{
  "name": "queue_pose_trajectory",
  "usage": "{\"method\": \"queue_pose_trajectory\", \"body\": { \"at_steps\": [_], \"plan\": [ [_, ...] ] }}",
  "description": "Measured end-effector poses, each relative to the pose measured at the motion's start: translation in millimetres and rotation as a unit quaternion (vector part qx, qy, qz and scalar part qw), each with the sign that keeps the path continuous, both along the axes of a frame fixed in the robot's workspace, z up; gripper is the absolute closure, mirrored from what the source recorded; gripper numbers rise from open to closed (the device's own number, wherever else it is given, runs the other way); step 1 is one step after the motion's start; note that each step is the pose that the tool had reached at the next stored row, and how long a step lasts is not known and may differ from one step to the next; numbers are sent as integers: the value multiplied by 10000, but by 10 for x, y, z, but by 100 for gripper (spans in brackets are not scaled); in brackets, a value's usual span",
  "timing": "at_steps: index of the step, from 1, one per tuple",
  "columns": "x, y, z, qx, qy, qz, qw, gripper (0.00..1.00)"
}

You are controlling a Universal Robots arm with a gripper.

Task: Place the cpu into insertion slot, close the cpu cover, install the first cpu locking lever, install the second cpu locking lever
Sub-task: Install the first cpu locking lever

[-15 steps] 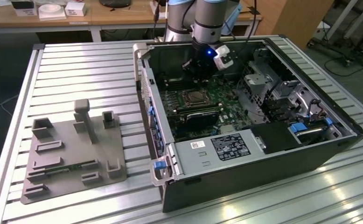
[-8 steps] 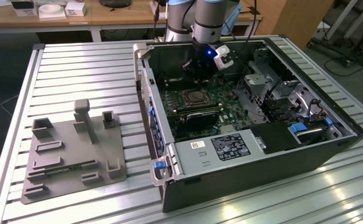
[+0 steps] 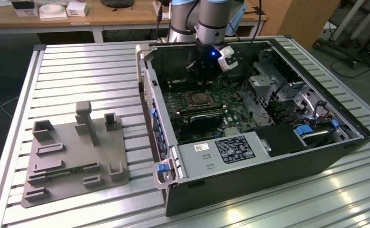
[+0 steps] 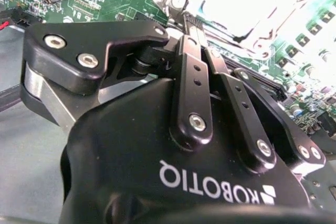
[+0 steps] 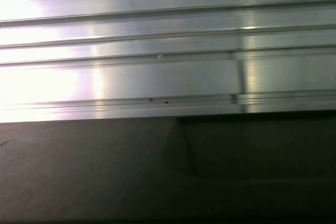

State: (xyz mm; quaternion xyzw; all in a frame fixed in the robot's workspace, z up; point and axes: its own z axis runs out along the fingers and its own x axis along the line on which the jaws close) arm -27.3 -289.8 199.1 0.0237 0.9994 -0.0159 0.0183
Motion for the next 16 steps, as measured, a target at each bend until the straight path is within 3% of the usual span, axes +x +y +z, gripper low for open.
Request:
{"method": "queue_pose_trajectory", "body": {
  "at_steps": [16],
  "plan": [
    [-1,1,77,2,0,0,10000,90]
  ]
}}
